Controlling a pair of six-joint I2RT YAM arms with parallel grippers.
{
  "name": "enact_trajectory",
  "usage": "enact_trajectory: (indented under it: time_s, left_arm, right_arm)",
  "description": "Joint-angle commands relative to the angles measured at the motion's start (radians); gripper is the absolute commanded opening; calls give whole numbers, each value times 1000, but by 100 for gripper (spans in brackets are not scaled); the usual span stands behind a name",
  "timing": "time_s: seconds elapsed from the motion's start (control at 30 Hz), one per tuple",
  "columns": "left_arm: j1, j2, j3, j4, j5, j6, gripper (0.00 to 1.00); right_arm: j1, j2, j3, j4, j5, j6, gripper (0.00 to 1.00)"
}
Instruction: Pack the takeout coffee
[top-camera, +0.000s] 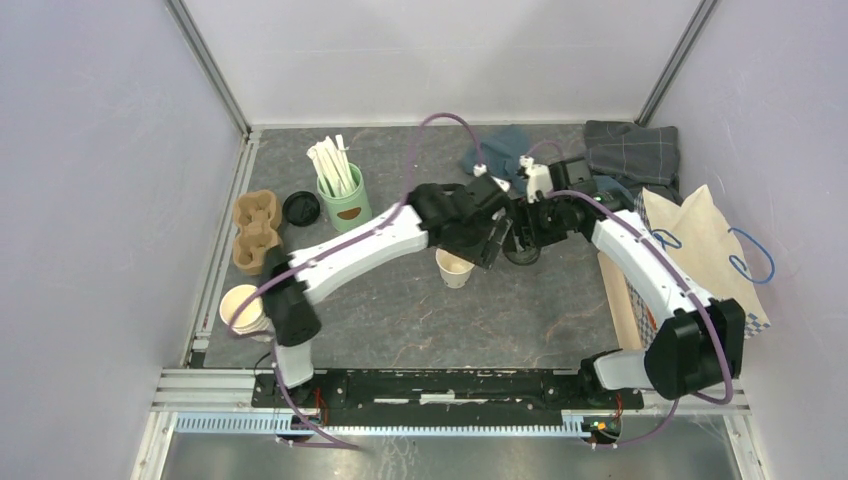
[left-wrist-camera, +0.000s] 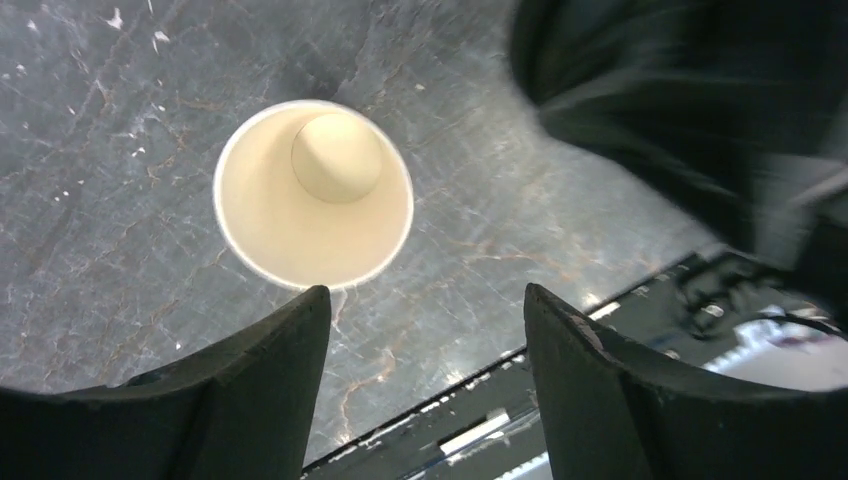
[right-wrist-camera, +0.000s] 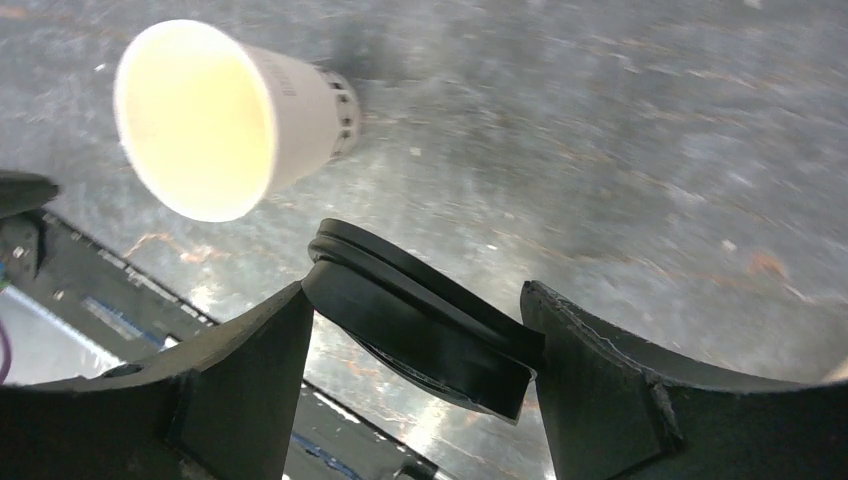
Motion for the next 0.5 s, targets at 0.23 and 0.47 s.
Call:
enact_trajectory:
  time_s: [0.23, 0.47]
  left_arm:
    - [336, -551, -486, 254, 293, -110, 84]
    - [376, -617, -612, 355, 380, -170, 84]
  right_arm:
    - [221, 236, 227, 17, -150, 129, 81]
    - [262, 353, 339, -39, -140, 141, 82]
